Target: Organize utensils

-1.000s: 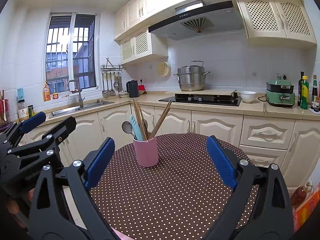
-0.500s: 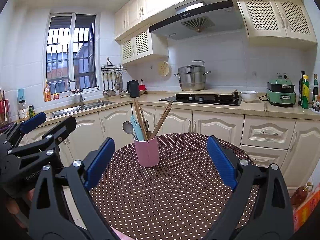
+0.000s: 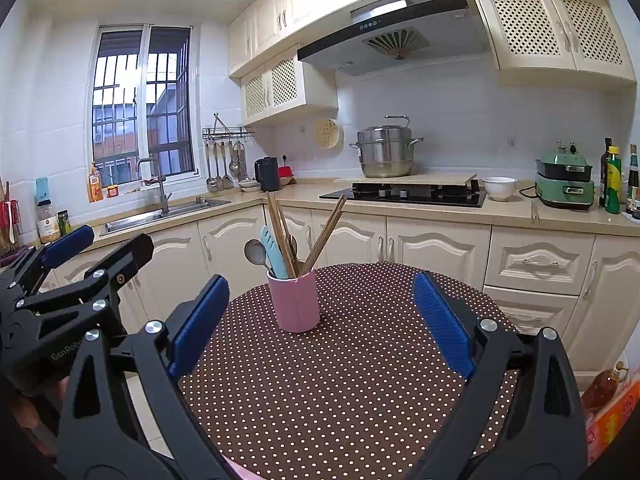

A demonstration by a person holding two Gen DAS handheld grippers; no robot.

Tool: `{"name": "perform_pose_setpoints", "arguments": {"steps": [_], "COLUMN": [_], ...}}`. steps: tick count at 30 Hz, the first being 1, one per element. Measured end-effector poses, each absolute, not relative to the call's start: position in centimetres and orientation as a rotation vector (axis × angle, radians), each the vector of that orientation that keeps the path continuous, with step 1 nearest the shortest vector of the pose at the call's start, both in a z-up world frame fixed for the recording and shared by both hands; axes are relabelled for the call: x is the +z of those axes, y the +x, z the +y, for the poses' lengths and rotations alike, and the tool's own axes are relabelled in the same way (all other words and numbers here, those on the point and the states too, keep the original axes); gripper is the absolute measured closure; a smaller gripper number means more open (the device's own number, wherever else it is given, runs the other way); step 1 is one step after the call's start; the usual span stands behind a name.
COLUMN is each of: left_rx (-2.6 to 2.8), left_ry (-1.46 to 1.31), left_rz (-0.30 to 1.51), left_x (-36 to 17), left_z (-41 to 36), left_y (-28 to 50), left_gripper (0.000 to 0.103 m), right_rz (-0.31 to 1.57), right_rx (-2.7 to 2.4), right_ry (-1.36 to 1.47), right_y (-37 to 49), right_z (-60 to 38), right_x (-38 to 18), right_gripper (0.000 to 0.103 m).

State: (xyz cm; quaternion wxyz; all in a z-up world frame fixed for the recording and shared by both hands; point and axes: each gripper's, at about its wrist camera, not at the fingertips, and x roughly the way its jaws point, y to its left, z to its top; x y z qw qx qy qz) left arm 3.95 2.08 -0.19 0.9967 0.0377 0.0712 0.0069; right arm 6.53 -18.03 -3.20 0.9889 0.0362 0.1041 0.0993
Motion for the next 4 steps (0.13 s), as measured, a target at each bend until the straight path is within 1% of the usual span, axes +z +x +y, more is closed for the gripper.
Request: {"name": "perform_pose_setpoints", "arguments": {"steps": [4], "left_rx": [0.013], "left_ry": [0.075], "left_rz": [0.162], "left_x": [-0.53], "left_z": [2.15], "left_y": [4.64], "left_gripper": [0.016], "right_rz": [0.226], "right_rx": [0.202], "right_ry": [0.075], "right_y": [7.29], "right_z": [-18.07], "right_x": [-3.49], "right_gripper": [0.011]}}
